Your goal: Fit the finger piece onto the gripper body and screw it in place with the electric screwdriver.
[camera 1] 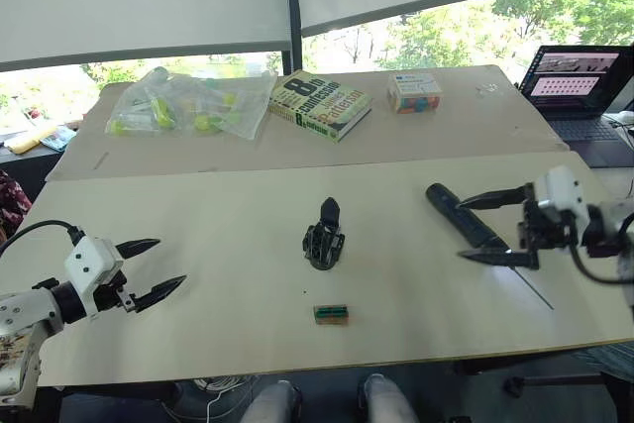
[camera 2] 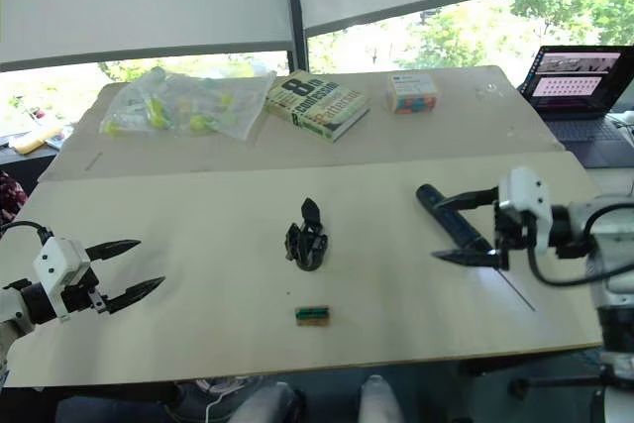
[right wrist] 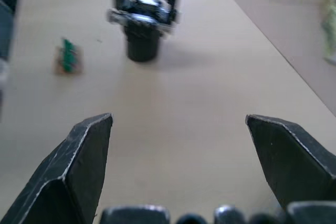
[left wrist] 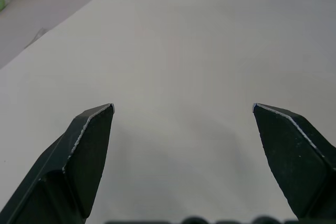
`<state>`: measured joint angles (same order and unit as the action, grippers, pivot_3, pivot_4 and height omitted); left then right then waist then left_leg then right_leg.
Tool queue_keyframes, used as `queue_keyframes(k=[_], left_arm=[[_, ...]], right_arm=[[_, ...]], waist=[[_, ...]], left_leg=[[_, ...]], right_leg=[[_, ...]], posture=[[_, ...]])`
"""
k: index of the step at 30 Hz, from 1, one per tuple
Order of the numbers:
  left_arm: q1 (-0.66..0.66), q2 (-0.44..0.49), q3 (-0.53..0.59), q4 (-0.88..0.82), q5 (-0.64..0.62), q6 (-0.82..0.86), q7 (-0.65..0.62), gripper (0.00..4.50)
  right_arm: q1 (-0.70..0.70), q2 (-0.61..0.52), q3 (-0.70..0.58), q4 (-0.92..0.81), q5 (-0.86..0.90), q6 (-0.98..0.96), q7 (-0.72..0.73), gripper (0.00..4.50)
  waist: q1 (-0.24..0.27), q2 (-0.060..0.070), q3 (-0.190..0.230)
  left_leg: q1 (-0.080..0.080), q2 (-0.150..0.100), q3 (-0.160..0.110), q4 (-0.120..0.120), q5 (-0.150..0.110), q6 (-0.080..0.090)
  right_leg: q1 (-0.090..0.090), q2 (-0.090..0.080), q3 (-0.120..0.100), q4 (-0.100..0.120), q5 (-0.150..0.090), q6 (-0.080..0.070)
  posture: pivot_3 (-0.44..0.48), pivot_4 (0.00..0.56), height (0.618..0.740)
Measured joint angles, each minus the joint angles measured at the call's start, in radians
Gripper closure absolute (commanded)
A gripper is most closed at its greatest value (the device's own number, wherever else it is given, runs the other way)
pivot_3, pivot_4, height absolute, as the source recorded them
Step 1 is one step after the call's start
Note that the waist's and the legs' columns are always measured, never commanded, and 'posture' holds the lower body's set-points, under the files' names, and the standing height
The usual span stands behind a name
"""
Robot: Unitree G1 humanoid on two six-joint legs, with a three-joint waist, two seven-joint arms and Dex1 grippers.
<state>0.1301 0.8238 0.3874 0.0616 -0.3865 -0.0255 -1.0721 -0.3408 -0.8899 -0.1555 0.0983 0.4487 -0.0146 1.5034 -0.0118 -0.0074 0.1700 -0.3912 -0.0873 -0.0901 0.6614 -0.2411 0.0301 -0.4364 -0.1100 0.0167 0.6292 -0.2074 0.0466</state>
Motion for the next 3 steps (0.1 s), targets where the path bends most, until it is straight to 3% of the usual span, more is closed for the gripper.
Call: queue_keyframes(k=[3], left_arm=[[0.033,-0.005,0.003,-0.012,0.000,0.001,0.005,0.00]], right_arm=[[0.033,0.046,0.000,-0.010,-0.004,-0.061,-0.020,0.03]], waist=[[0.000,0.000,0.000]], left_leg=[[0.001,0.000,0.000,0.000,0.000,0.000]], right_leg=[[0.001,0.000,0.000,0.000,0.000,0.000]], posture=[[0.000,0.150,0.740]])
